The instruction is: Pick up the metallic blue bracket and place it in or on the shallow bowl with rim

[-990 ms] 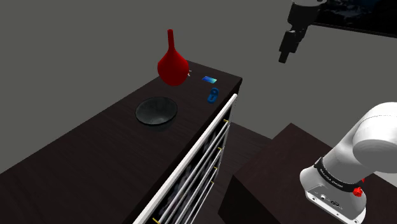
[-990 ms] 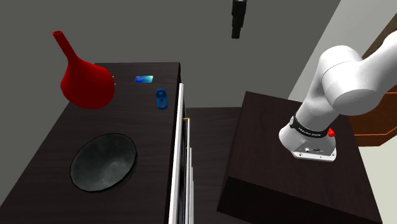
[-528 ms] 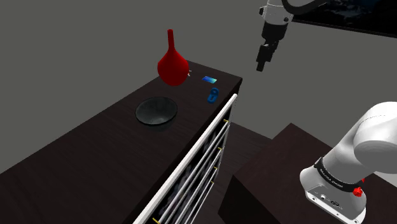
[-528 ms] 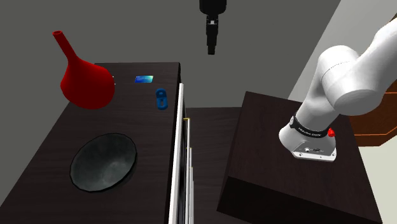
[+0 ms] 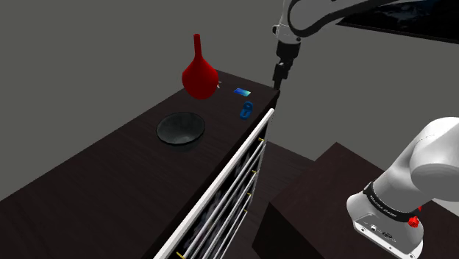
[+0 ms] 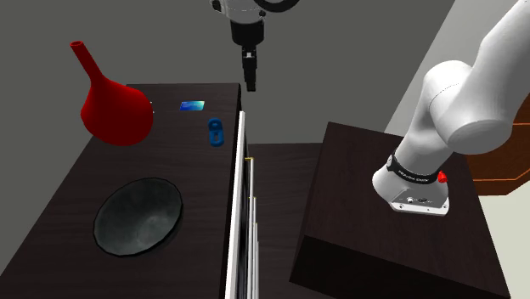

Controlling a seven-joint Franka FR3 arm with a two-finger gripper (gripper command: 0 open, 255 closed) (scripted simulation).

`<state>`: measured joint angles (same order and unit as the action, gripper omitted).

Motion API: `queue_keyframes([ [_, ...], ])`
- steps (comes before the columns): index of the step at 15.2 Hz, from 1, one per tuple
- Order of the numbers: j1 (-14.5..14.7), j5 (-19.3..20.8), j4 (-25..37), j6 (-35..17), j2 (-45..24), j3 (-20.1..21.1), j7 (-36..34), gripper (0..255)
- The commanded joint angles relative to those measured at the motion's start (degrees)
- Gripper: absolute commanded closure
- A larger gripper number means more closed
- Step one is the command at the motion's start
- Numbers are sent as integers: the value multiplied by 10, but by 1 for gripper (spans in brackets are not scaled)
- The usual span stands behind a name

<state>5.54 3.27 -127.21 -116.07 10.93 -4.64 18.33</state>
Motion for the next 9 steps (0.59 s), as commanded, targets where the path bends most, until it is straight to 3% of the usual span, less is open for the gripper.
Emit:
queue_keyframes([
  [1,4,-8,21,-25,-46,-1,17,0],
  [9,12,-44,132,-84,-215,8,80,0],
])
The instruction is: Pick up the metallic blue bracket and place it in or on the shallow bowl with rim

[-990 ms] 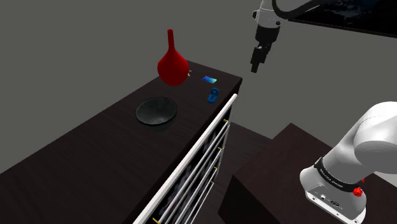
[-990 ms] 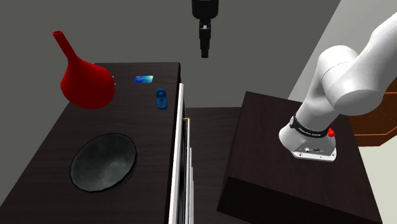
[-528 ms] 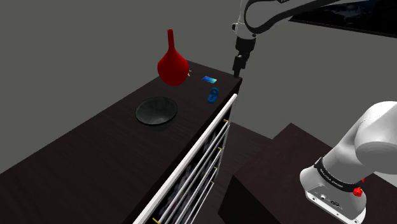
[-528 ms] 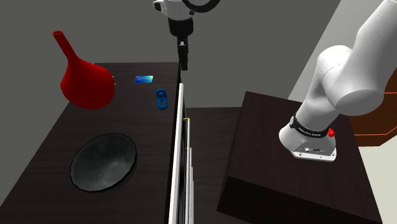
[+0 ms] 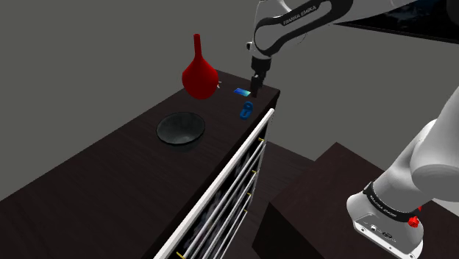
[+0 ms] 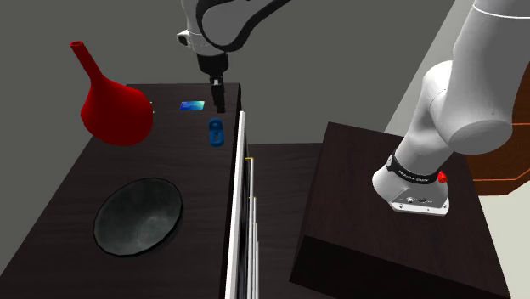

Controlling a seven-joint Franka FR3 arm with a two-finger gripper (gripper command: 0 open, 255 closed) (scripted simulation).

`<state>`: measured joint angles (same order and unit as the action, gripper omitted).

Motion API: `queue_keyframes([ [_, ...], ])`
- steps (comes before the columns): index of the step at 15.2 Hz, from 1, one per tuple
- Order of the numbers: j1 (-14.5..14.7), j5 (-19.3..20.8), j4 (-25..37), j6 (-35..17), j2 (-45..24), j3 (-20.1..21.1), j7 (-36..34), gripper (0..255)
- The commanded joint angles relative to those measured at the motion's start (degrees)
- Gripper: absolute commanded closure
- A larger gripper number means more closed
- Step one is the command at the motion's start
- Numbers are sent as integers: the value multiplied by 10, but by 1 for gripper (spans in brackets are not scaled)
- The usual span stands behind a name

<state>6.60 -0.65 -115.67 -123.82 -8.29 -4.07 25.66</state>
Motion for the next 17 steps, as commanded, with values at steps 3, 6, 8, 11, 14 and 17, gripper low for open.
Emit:
queue_keyframes([
  [3,2,-11,42,-19,-62,7,18,0],
  [6,1,-12,34,-40,-73,8,19,0],
  [8,1,-13,29,-53,-82,8,20,0],
  [11,1,-13,25,-63,-88,8,20,0],
  [14,1,-13,25,-63,-88,8,20,0],
  [17,1,-13,25,-63,-88,8,20,0],
])
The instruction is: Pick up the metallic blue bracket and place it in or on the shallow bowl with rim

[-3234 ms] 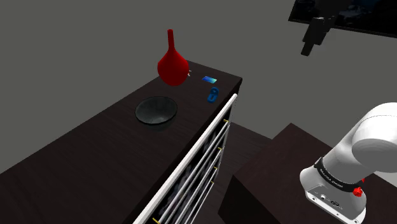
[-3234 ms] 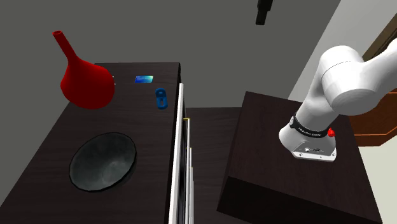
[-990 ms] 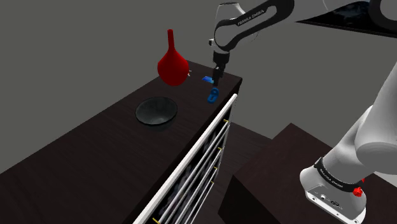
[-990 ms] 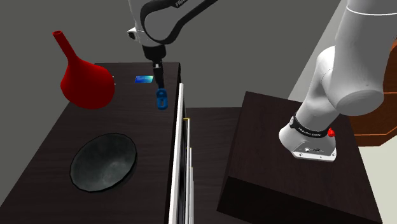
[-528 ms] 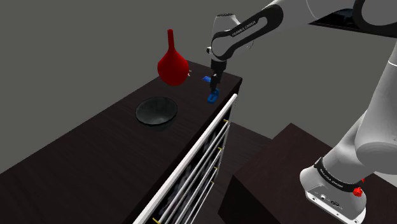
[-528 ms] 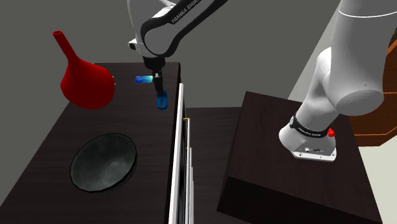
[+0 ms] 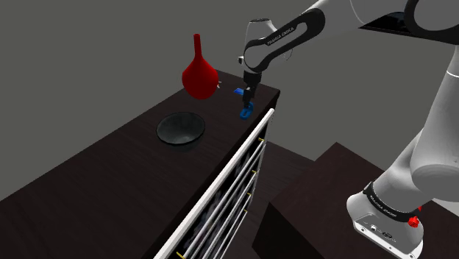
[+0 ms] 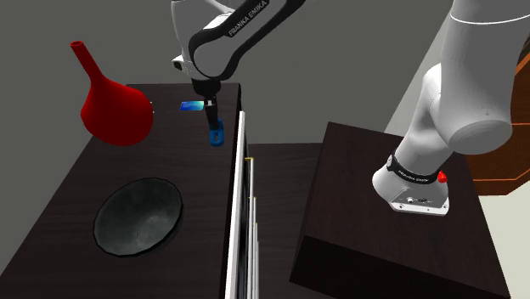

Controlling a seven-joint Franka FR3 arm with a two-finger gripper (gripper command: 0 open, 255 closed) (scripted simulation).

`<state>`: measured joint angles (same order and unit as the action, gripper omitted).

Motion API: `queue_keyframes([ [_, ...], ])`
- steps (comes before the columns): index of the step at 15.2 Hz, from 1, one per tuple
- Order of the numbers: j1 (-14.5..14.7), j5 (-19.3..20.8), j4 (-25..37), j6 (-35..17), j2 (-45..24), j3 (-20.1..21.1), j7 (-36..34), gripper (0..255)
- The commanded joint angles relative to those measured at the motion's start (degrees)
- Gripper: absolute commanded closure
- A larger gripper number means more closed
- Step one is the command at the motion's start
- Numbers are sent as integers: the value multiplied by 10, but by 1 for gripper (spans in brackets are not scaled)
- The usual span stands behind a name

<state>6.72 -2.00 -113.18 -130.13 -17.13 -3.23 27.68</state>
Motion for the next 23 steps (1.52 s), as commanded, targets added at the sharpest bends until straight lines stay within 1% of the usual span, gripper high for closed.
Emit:
queue_keyframes([
  [1,0,0,0,0,0,0,0,255],
  [10,0,0,0,0,0,0,0,255],
  [23,1,5,39,88,49,-1,-4,255],
])
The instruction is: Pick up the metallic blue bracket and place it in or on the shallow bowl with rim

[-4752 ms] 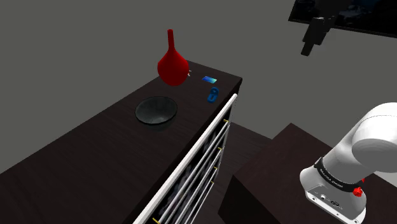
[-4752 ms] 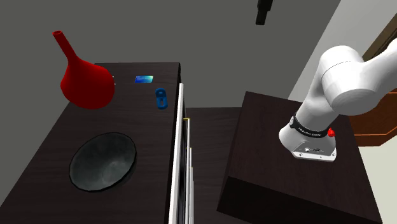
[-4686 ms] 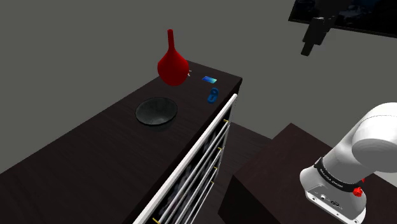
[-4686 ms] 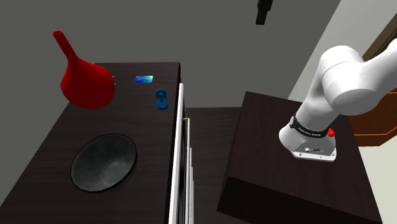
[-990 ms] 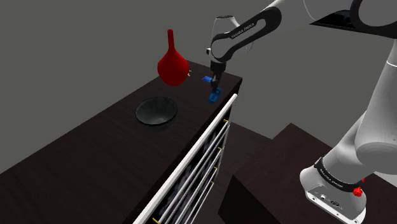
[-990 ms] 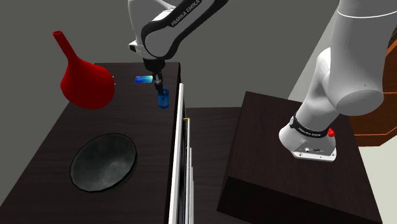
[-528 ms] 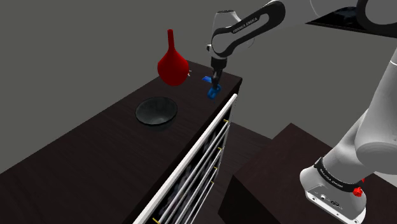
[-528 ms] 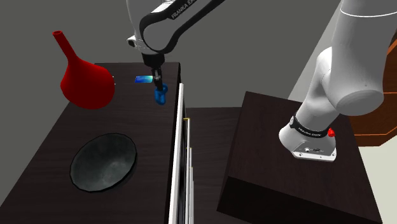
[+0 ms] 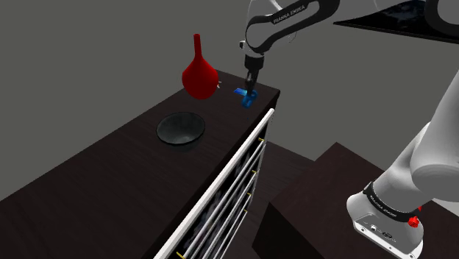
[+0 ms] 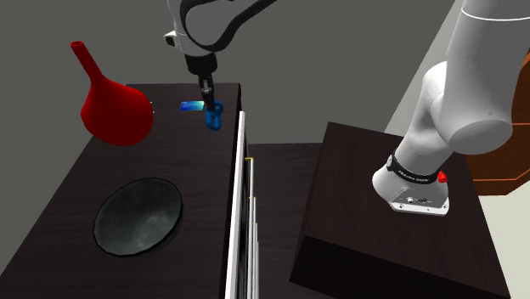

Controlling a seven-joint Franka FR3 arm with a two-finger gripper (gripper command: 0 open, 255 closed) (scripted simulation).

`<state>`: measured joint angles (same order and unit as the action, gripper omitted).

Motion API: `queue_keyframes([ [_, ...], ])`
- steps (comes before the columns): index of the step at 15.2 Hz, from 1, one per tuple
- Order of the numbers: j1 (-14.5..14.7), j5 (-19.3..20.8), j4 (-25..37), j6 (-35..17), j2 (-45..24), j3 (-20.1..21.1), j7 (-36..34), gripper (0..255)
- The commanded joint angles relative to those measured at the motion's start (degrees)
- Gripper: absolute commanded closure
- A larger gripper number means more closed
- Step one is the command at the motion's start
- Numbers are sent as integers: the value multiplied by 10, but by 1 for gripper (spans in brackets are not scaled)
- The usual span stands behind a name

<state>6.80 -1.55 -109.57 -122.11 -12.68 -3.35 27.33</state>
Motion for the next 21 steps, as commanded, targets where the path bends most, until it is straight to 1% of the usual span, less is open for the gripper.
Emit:
queue_keyframes([
  [1,0,1,7,14,7,0,-1,255],
  [19,0,4,100,144,44,-1,-4,255],
  [20,0,4,101,145,44,-1,-4,255],
  [21,8,5,105,147,42,4,-17,255],
])
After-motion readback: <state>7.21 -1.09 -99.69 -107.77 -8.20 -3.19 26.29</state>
